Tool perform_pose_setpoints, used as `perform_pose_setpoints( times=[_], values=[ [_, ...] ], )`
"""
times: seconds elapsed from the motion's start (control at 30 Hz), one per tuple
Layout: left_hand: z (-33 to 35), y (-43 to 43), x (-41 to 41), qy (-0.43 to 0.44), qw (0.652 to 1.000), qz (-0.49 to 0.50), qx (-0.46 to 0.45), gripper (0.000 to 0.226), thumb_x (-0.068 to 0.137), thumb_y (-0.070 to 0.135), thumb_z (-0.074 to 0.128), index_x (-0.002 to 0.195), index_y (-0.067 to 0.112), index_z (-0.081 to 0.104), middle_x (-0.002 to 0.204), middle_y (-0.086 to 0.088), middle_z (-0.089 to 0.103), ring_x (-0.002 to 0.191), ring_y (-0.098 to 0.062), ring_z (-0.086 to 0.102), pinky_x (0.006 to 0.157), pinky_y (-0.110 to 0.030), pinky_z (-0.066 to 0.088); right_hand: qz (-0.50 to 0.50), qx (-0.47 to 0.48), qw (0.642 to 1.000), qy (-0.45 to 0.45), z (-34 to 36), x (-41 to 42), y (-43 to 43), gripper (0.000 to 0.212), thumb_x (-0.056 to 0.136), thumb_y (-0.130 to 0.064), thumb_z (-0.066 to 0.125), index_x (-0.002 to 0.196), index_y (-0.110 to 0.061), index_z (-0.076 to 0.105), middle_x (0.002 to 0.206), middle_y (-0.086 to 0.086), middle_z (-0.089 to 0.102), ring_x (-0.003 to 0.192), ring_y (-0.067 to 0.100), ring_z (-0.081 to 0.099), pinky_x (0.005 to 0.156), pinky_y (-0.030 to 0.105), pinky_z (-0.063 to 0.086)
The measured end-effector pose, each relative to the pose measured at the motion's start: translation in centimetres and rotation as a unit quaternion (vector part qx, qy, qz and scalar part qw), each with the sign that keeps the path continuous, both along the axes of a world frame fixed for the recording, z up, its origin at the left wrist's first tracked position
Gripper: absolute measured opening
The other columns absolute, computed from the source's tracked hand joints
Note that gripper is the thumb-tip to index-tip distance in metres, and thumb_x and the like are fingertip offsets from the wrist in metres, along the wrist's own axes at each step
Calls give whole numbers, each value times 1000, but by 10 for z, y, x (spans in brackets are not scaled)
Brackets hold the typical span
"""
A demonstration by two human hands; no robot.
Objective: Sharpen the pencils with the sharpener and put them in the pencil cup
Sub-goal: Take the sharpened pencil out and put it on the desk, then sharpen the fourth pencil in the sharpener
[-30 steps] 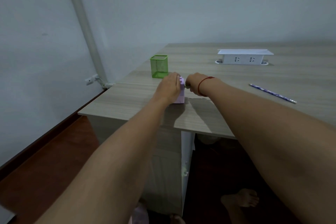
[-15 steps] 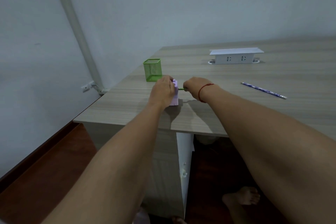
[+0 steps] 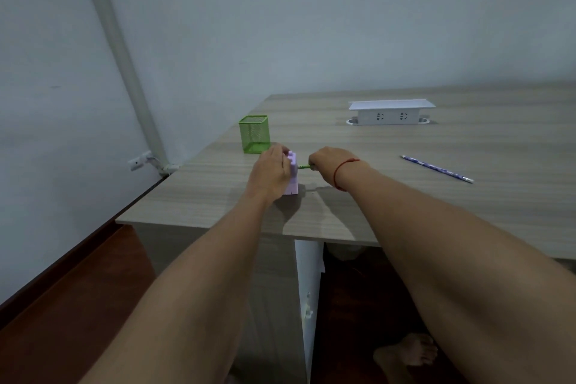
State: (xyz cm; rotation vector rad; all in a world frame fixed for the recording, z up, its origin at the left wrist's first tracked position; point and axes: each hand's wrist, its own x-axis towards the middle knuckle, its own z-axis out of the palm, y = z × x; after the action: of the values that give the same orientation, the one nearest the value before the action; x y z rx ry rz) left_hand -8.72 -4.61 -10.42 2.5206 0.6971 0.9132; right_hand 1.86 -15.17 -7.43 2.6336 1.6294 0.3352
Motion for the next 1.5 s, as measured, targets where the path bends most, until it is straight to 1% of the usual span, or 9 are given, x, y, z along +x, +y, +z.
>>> perform_pose_setpoints(
  times=[0.33, 0.47, 0.57, 0.7, 0.97, 1.13, 1.27, 1.37, 1.5],
  values=[
    [-2, -2, 3, -13, 1000, 9, -2, 25, 96, 16, 36, 107, 7, 57, 107, -13, 61, 96, -27, 54, 79, -38, 46, 3, -1, 1000, -11, -2, 11, -15, 32, 95, 0, 43, 123, -6, 56, 126, 17, 57, 114, 33, 57, 93, 37, 45],
    [-3, 9, -2, -33, 999, 22, -22, 28, 98, 16, 34, 106, 5, 58, 108, -15, 61, 98, -29, 55, 76, -35, 40, -58, -6, 998, -13, 1, 48, -64, 31, 96, 0, 40, 122, -5, 56, 126, 18, 57, 115, 33, 57, 93, 35, 45],
    [-2, -7, 13, -52, 998, 15, -14, 27, 95, 11, 37, 102, 1, 61, 108, -19, 62, 101, -32, 54, 82, -36, 40, -96, 1, 995, -5, 0, 61, -89, 31, 96, 1, 41, 122, -6, 56, 123, 17, 58, 112, 32, 58, 90, 35, 45],
    [0, -40, 35, -97, 995, 4, -33, 49, 82, 26, 28, 100, -1, 64, 105, -21, 65, 101, -35, 55, 86, -38, 40, -111, 12, 994, 18, -11, 66, -86, 27, 93, 1, 48, 117, -8, 59, 118, 15, 61, 106, 31, 61, 85, 34, 48],
    [-6, -44, 52, -114, 993, -6, -29, 50, 80, 25, 26, 98, 0, 65, 101, -18, 64, 98, -32, 53, 83, -33, 37, -152, 85, 983, 53, -20, 78, -82, 21, 93, -8, 56, 114, -5, 62, 118, 16, 61, 105, 33, 62, 89, 38, 51],
    [-12, -41, 62, -140, 990, 0, -19, 43, 83, 20, 27, 96, 2, 64, 96, -15, 63, 92, -26, 52, 77, -26, 32, -178, 136, 970, 90, -24, 84, -68, 25, 94, -3, 50, 118, -6, 59, 121, 16, 61, 109, 32, 61, 90, 36, 49],
    [-15, -41, 62, -167, 986, 9, 11, 39, 86, 18, 30, 94, 2, 64, 92, -14, 64, 89, -29, 55, 77, -29, 37, -190, 151, 960, 139, -31, 88, -59, 22, 89, -3, 54, 108, -6, 66, 113, 16, 66, 101, 32, 64, 84, 35, 52],
    [-17, -43, 64, -183, 982, 31, 31, 50, 82, 29, 24, 91, 1, 65, 89, -16, 65, 86, -31, 56, 78, -34, 40, -184, 157, 956, 165, -37, 90, -57, 19, 87, -7, 56, 101, -5, 68, 107, 17, 68, 96, 33, 65, 82, 35, 54],
    [-20, -47, 67, -190, 979, 53, 56, 53, 81, 30, 23, 90, 0, 65, 88, -18, 67, 84, -34, 57, 78, -37, 42, -199, 213, 946, 140, -37, 101, -67, 25, 95, -19, 48, 104, -4, 66, 107, 16, 66, 97, 33, 63, 83, 37, 52]
  ],
)
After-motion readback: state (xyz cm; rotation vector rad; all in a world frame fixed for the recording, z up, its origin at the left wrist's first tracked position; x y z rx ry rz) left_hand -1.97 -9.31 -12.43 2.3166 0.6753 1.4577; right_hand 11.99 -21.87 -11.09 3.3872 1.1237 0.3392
